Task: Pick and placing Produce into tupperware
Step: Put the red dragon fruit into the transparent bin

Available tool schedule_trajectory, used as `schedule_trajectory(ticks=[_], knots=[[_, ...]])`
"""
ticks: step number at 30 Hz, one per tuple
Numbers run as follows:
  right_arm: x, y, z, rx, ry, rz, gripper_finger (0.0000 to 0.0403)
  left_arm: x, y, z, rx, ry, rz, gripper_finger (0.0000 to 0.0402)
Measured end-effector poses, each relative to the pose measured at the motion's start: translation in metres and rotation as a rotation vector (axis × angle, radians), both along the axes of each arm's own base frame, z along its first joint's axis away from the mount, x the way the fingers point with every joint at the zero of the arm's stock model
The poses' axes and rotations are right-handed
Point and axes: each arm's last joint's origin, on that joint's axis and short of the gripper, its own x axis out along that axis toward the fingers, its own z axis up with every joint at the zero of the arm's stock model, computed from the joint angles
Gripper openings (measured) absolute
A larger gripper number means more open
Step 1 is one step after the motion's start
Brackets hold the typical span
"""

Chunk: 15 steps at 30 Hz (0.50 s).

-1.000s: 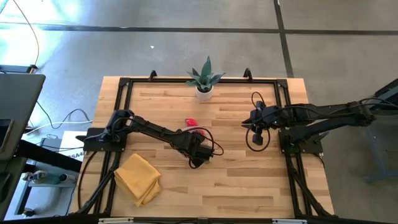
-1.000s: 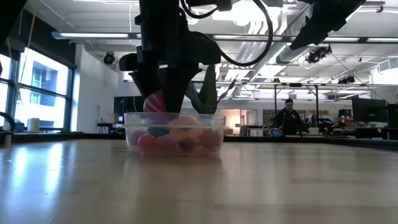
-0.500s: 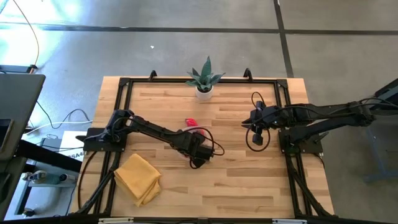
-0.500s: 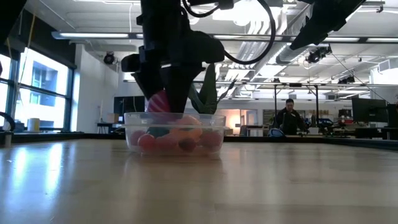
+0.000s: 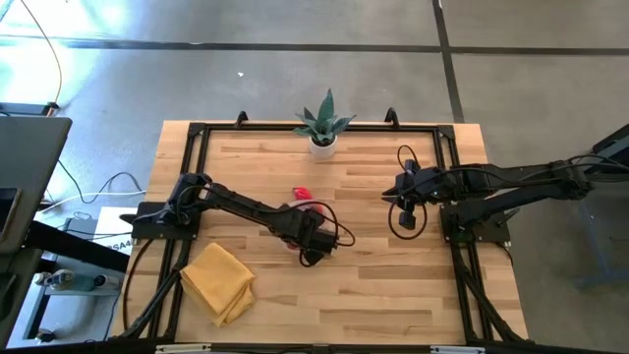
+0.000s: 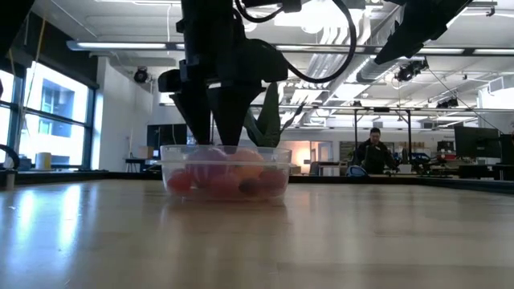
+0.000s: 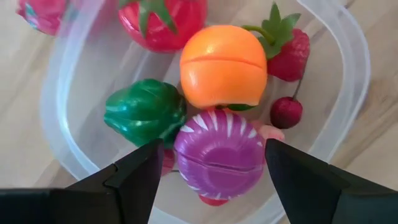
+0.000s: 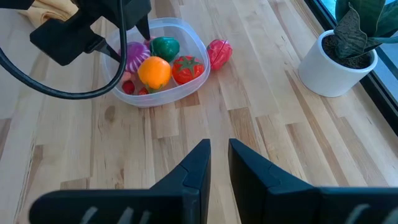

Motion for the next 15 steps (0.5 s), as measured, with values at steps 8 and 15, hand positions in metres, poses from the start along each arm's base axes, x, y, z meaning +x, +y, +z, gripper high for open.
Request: schedule_trajectory(ticks=[8,15], knots=[[0.0,0.0,0.0,0.0,0.003,0.0,0.0046,-0.007,0.005,0.036,0.062,-0.073,0.0,0.0273],[0.0,0.0,0.0,0.0,0.002,0.0,0.0046,-0.019,0.046,0.07,0.079,-0.154,0.08,0.0273]])
